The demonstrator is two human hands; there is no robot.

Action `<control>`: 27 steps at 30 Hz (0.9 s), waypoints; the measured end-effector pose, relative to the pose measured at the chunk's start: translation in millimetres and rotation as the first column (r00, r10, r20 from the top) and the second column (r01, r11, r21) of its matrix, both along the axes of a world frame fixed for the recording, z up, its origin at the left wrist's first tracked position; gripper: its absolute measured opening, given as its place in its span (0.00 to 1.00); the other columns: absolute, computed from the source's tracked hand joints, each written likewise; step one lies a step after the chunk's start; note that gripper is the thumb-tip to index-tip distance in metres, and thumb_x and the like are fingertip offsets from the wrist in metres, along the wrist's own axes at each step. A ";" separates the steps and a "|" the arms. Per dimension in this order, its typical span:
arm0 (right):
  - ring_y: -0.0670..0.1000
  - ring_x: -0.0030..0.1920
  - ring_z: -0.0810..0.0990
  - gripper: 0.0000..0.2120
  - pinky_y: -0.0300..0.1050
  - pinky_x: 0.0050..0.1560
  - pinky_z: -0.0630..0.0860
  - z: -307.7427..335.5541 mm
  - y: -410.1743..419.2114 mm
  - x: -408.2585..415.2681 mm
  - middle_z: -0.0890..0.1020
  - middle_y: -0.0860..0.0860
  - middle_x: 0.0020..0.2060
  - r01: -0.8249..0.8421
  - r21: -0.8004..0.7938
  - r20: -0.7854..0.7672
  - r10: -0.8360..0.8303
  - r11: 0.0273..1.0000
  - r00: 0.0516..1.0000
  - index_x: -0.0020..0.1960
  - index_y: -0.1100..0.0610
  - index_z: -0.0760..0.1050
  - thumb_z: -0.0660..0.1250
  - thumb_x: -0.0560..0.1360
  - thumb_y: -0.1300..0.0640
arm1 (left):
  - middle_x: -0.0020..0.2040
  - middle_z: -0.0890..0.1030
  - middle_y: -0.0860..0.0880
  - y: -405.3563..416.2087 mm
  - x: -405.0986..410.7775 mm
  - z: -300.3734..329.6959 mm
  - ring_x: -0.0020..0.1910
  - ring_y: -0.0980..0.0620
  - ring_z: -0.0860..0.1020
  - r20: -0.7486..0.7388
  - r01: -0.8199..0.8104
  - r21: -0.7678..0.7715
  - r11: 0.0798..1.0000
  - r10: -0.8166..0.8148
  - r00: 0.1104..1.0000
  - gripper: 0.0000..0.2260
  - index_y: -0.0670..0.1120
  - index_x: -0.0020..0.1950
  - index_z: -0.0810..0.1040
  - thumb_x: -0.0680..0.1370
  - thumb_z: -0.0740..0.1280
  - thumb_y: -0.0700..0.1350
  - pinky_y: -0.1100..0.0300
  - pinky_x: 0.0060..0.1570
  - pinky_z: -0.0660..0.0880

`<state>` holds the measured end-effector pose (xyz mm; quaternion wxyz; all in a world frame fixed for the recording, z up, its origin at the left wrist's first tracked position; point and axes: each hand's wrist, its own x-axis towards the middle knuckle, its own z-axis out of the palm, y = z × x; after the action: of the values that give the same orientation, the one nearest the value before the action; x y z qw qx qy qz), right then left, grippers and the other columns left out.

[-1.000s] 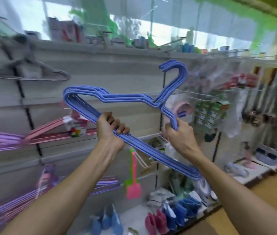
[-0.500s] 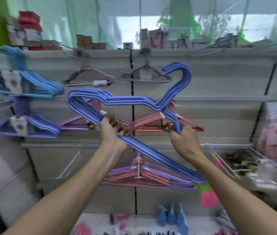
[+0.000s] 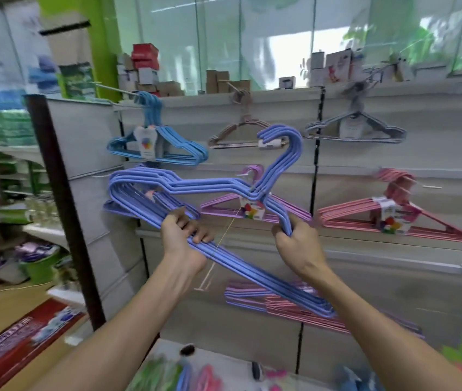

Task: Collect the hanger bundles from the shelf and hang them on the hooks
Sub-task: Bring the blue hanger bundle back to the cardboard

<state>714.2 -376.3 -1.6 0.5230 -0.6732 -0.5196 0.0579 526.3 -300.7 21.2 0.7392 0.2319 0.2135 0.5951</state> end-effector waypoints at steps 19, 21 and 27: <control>0.61 0.43 0.77 0.07 0.49 0.40 0.69 -15.8 216.7 -100.5 0.81 0.51 0.39 -0.211 -0.135 0.179 0.234 0.968 0.956 0.40 0.48 0.69 0.61 0.74 0.47 | 0.22 0.57 0.53 158.5 -120.5 -47.2 0.19 0.53 0.56 0.133 -0.221 -0.133 0.966 0.238 0.962 0.18 0.51 0.28 0.59 0.77 0.59 0.44 0.63 0.24 0.59; 0.61 0.44 0.77 0.07 0.49 0.41 0.70 -17.8 244.5 -107.8 0.80 0.51 0.38 -0.235 -0.150 0.185 0.261 0.960 0.948 0.40 0.49 0.69 0.61 0.74 0.48 | 0.22 0.57 0.53 180.5 -127.4 -50.3 0.19 0.53 0.56 0.133 -0.247 -0.152 0.957 0.267 0.954 0.19 0.51 0.28 0.59 0.78 0.60 0.44 0.61 0.26 0.59; 0.59 0.43 0.75 0.09 0.49 0.42 0.69 -20.4 320.4 -122.7 0.78 0.49 0.37 -0.316 -0.183 0.227 0.353 0.931 0.908 0.39 0.49 0.67 0.61 0.75 0.48 | 0.23 0.59 0.53 240.7 -142.8 -64.0 0.19 0.52 0.58 0.164 -0.304 -0.201 0.931 0.338 0.927 0.18 0.50 0.30 0.60 0.79 0.59 0.44 0.58 0.32 0.58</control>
<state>591.5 -55.9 -22.0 0.3847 -0.6110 -0.6851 0.0962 383.6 -60.0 -42.8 0.6661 0.0695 0.2253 0.7076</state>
